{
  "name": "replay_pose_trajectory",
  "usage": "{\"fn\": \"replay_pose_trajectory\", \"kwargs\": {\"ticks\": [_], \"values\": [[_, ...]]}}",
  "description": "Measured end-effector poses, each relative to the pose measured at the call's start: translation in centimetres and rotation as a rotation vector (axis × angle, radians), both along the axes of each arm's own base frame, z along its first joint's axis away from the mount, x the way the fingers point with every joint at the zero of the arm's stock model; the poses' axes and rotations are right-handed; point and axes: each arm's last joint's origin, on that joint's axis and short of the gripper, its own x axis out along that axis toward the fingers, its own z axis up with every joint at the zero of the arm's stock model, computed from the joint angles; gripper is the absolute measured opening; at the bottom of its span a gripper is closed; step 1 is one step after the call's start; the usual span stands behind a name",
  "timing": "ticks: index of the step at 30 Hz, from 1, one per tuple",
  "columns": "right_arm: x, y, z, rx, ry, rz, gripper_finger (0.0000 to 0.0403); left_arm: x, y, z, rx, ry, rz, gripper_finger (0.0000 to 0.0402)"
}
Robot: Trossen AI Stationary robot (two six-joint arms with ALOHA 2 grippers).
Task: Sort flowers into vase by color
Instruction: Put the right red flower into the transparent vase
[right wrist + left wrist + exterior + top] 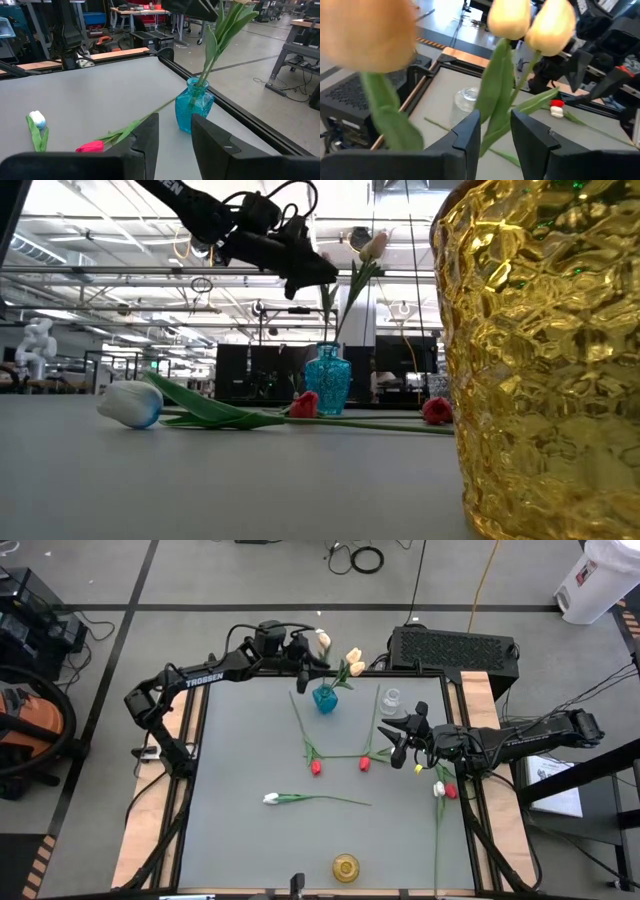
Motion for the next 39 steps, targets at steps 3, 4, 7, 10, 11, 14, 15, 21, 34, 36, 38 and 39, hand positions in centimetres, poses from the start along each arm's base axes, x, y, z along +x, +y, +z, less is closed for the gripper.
{"fn": "replay_pose_trajectory", "kwargs": {"ticks": [3, 4, 7, 10, 11, 14, 15, 21, 34, 36, 38, 39], "values": [[0.0, 0.0, 0.0, 0.0, 0.0, 0.0, 0.0105, 0.1, -0.4, 0.3, 0.002, -0.006, -0.019, 0.0114], [0.0, 0.0, 0.0, 0.0, 0.0, -0.001, 0.0105, 0.1, -0.6, 0.4, 0.011, -0.009, -0.029, 0.0114], [0.0, 0.0, 0.0, 0.0, 0.0, 0.0, 0.0105, -0.1, -1.5, 1.0, 0.04, -0.001, -0.058, 0.0114], [0.0, 0.0, 0.0, 0.0, 0.0, 0.0, 0.0105, -0.2, -2.4, 1.5, 0.053, 0.014, -0.084, 0.0114], [0.0, 0.0, 0.0, 0.0, 0.0, -0.001, 0.0105, -0.4, -2.8, 1.7, 0.055, 0.021, -0.094, 0.0114], [0.0, 0.0, 0.0, 0.0, 0.0, 0.0, 0.0105, -0.5, -4.1, 2.2, 0.064, 0.042, -0.131, 0.0114], [0.0, 0.0, 0.0, 0.0, 0.0, 0.0, 0.0105, -0.6, -4.6, 2.3, 0.066, 0.054, -0.145, 0.0114], [0.0, 0.0, 0.0, 0.0, 0.0, 0.0, 0.0105, -0.6, -7.6, 2.7, 0.081, 0.111, -0.241, 0.0114], [0.0, 0.0, 0.0, 0.0, 0.0, 0.0, 0.0105, 0.3, -14.3, 0.9, 0.076, 0.329, -0.426, 0.0114], [0.0, 0.0, 0.0, 0.0, 0.0, 0.0, 0.0105, 0.1, -15.4, 0.5, 0.095, 0.39, -0.442, 0.0114], [0.0, 0.0, 0.0, 0.0, 0.0, 0.0, 0.0105, 0.0, -16.4, 0.1, 0.125, 0.45, -0.448, 0.0114], [0.0, 0.0, 0.0, 0.0, 0.0, 0.0, 0.0105, -0.1, -16.9, -0.1, 0.14, 0.479, -0.447, 0.0114]]}}
